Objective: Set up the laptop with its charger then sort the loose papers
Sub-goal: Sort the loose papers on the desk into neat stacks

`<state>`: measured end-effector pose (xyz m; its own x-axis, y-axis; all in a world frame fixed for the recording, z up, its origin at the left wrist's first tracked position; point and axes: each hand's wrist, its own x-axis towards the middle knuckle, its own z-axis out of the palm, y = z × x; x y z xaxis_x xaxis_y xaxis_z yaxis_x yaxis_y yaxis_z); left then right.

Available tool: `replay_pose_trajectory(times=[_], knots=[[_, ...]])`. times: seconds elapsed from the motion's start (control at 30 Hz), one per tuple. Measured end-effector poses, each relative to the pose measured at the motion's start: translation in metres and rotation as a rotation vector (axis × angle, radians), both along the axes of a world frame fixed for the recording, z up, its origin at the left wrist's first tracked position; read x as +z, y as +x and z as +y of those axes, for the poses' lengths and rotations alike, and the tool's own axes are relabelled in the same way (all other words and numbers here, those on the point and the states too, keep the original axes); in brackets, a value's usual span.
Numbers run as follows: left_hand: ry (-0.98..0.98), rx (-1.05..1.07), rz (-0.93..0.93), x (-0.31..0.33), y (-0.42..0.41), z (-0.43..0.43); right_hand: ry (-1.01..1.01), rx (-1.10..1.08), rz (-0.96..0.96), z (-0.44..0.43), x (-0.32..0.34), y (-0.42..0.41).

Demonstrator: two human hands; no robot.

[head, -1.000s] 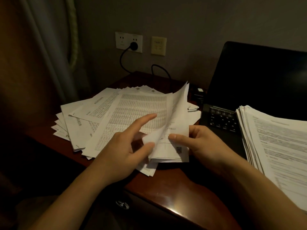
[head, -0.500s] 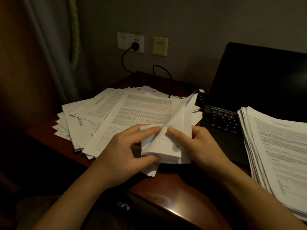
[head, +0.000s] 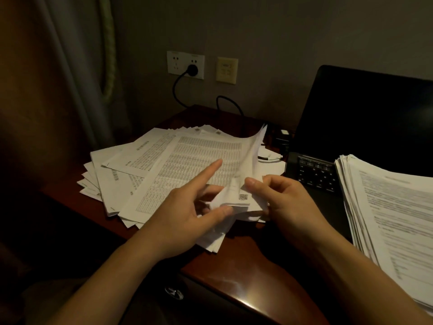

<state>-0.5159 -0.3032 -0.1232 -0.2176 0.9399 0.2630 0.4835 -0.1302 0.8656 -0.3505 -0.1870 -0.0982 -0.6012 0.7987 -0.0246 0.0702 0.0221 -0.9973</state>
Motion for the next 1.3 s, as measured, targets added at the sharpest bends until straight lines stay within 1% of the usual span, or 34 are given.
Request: replay_pose_trajectory(times=[0.1, 0.2, 0.3, 0.37, 0.43, 0.5, 0.53, 0.57, 0.6, 0.67, 0.77, 0.93, 1.0, 1.07, 1.13, 1.23, 1.3], knots=[[-0.053, 0.007, -0.067, 0.002, -0.004, 0.005, 0.008, 0.019, 0.019, -0.002, 0.001, 0.0], [-0.102, -0.007, -0.071, 0.005, -0.008, 0.007, -0.054, 0.05, 0.066, -0.002, 0.001, 0.0], [-0.065, 0.034, -0.147, 0.005, -0.003, 0.009, -0.141, 0.056, 0.119, 0.0, 0.001, 0.001], [-0.035, 0.105, -0.122, 0.003, 0.001, 0.01, -0.177, 0.05, 0.132, 0.001, 0.001, 0.001], [0.014, 0.125, -0.07, 0.001, 0.007, 0.01, -0.21, 0.048, 0.139, 0.002, 0.003, -0.001], [0.055, 0.089, 0.018, 0.0, 0.015, 0.011, -0.277, 0.056, 0.164, 0.003, 0.004, -0.001], [0.066, 0.048, 0.058, 0.0, 0.019, 0.011, -0.354, 0.058, 0.175, 0.003, 0.006, -0.001], [0.067, 0.003, 0.097, 0.001, 0.023, 0.011, -0.394, 0.057, 0.154, 0.006, 0.006, 0.001], [0.055, -0.042, 0.113, 0.003, 0.026, 0.011, -0.418, 0.051, 0.126, 0.008, 0.008, 0.003], [-0.006, -0.131, 0.073, 0.005, 0.03, 0.009, -0.428, 0.042, 0.085, 0.012, 0.007, 0.007], [-0.089, -0.202, 0.018, 0.006, 0.031, 0.005, -0.391, -0.012, 0.056, 0.016, 0.002, 0.008], [-0.13, -0.219, -0.114, 0.017, 0.024, 0.004, -0.174, -0.11, -0.149, 0.016, 0.0, 0.009], [-0.129, -0.2, -0.101, 0.024, 0.017, 0.004, -0.141, -0.135, -0.183, 0.016, 0.001, 0.008], [-0.147, -0.136, 0.001, 0.032, 0.005, 0.005, -0.096, -0.168, -0.213, 0.017, 0.002, 0.009], [-0.181, 0.002, 0.118, 0.033, -0.015, 0.012, -0.041, -0.202, -0.24, 0.019, 0.002, 0.009], [-0.254, 0.336, 0.31, 0.025, -0.06, 0.027, 0.025, -0.255, -0.268, 0.02, 0.005, 0.011], [-0.419, 0.546, 0.419, 0.022, -0.09, 0.032, 0.076, -0.273, -0.294, 0.022, 0.005, 0.011]])
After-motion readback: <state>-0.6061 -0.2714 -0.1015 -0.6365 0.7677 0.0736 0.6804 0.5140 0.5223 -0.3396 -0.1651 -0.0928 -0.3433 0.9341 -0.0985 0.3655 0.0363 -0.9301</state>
